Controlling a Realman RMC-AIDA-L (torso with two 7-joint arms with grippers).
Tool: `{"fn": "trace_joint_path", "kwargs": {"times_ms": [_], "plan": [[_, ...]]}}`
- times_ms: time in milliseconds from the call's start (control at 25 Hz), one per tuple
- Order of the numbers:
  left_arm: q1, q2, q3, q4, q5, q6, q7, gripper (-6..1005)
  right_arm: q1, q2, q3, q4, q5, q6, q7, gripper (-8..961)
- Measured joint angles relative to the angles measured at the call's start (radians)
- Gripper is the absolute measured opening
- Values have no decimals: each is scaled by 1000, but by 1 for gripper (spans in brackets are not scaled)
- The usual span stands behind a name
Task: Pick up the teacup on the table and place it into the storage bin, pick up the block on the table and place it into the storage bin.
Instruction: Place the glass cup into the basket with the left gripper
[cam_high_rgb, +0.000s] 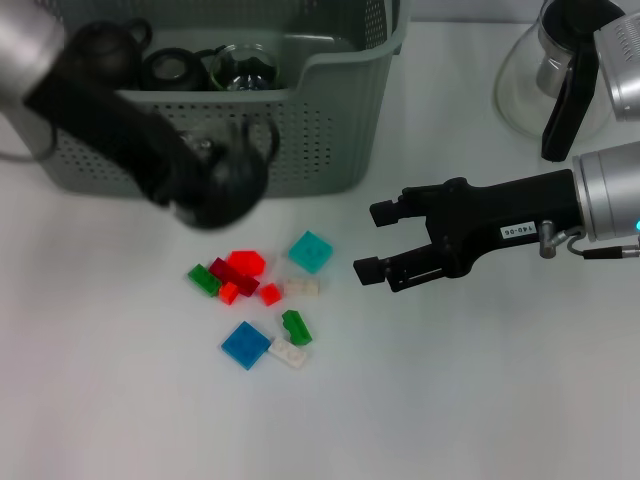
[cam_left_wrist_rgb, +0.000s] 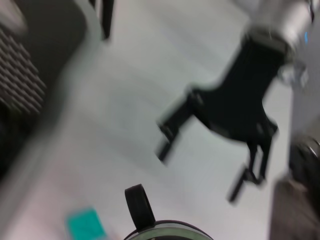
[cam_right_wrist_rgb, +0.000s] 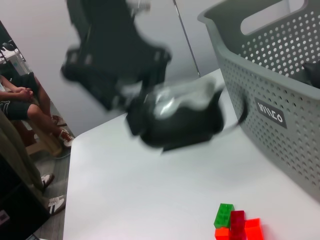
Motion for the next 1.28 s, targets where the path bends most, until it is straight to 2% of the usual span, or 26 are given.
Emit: {"fn": "trace_joint_path", "kwargs": {"times_ms": [120,160,280,320,440,640,680,720,880,920,1080,1280], "plan": [[-38,39,-86,6,4,-16,8,40,-1,0,0,0,0,-1,1,944],[-53,61,-120,4,5,-36,9,40,-1,0,0,0,0,-2,1,944],[-84,107,-157,-20,24,-145,7,41,0,0,0,0,-1,-3,2,944],[-95,118,-159,-35,38,-192,5,41,0,0,0,0,-1,-3,1,944],[-129,128,-157,-96,104,-332,2,41,6,0,0,0,-1,-4,1,944],[-163,105,-93,-199,210,-539,11,41,11,2,0,0,-2,-3,1,944],[-163,105,-93,-199,210,-539,11,41,12,3,0,0,-3,-2,0,944],[-172,93,-41,-264,227,-628,17,41,12,3,0,0,-3,-2,0,944],[-184,73,33,-336,247,-725,28,42,18,3,0,-1,-2,-1,1,944],[-188,61,54,-356,266,-763,30,42,18,3,0,-1,-2,-1,1,944],[-211,25,75,-425,336,-854,39,42,23,5,0,-1,-3,1,2,944],[-231,-3,85,-477,403,-916,48,42,25,6,0,-1,-4,2,2,945]]}}
